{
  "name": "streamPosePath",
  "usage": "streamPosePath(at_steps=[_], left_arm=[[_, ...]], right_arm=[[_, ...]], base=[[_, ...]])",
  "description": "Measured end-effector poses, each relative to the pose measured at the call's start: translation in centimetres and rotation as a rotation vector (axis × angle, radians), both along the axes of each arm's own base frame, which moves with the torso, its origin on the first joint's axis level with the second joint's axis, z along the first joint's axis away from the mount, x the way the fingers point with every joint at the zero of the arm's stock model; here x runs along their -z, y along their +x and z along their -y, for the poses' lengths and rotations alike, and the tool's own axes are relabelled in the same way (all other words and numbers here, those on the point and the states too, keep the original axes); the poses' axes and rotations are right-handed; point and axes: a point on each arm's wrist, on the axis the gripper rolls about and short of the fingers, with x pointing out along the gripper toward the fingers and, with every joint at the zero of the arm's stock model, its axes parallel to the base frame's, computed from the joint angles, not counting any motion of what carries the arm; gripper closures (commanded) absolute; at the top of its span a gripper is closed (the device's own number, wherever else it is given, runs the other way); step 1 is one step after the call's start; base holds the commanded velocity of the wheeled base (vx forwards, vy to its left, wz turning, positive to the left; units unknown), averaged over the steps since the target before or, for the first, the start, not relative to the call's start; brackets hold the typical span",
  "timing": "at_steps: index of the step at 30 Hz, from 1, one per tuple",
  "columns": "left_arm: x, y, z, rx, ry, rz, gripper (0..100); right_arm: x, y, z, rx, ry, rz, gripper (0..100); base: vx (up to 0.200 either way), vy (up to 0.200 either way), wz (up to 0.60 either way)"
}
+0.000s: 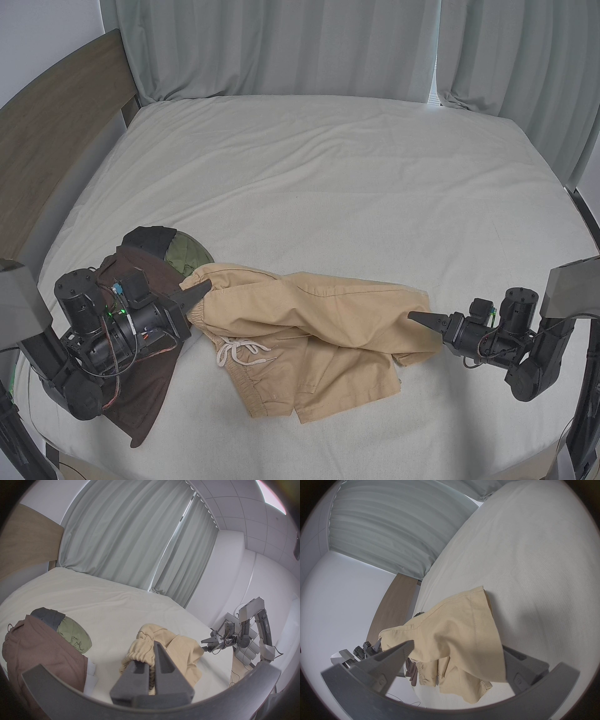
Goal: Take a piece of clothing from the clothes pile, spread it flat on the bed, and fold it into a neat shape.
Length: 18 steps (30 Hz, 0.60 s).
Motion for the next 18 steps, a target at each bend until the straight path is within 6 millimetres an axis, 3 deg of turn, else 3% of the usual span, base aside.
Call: streamPosePath(at_steps=[9,18], left_arm=[[0.2,0.2,-0.3,-0.013,0.002,-0.005,100],[0.4,0.5,-0.7,-0.027,0.003,-0.009,100]], right_arm=[[-1.1,-1.2,-0.4,-0.028,0.0,0.017,100],[-0.2,-4.9,-2.7,-0.204,-0.073,-0.023,100]], base=[[0.0,0.0,0.0],[0.0,0.0,0.0]])
